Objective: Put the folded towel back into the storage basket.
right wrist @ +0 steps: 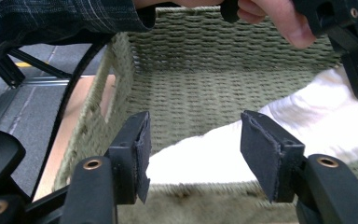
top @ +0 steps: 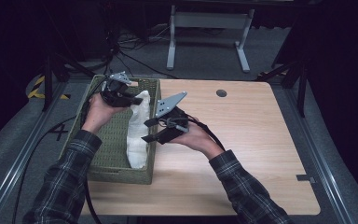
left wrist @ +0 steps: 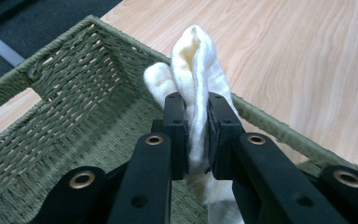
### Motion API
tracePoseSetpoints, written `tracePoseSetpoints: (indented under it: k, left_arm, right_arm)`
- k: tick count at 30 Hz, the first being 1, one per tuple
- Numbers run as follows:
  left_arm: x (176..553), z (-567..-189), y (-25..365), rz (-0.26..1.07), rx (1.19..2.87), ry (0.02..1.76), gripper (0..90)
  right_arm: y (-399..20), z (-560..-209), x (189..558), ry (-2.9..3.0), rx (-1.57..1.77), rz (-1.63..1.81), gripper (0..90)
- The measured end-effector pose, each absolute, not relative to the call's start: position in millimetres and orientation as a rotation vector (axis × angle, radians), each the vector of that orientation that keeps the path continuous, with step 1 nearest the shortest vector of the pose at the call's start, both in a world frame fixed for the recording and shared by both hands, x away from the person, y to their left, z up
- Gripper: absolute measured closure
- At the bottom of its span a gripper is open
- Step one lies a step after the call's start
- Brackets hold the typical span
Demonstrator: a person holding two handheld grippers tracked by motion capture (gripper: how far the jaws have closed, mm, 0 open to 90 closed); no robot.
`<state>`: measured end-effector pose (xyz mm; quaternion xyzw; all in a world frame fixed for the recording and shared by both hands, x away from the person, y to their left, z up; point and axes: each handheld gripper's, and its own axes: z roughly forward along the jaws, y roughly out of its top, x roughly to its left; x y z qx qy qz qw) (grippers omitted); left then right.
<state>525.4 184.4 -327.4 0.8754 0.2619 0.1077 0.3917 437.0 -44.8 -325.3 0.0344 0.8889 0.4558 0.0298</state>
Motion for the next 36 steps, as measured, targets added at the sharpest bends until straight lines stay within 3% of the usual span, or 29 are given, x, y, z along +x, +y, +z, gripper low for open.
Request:
tracePoseSetpoints:
  k: [3, 5, 20, 36]
  left_arm:
    - [529.2, -328.8, 184.4, 0.281, 2.225, 0.682, 76.9]
    - [531.6, -330.2, 184.4, 0.298, 2.218, 0.718, 64.2]
    - [508.7, -319.0, 164.4, 0.298, 2.160, 0.730, 40.4]
    - [470.1, -312.1, 102.8, 0.239, 2.131, 0.674, 29.7]
  right_arm:
    - [-50.4, -324.4, 437.5, 2.736, 0.113, 1.404, 42.7]
    - [-58.6, -322.5, 438.3, 2.727, 0.129, 1.403, 42.3]
    - [-113.3, -327.8, 441.3, 2.702, 0.216, 1.405, 39.7]
    - [-178.5, -338.5, 443.1, 2.703, 0.288, 1.376, 36.5]
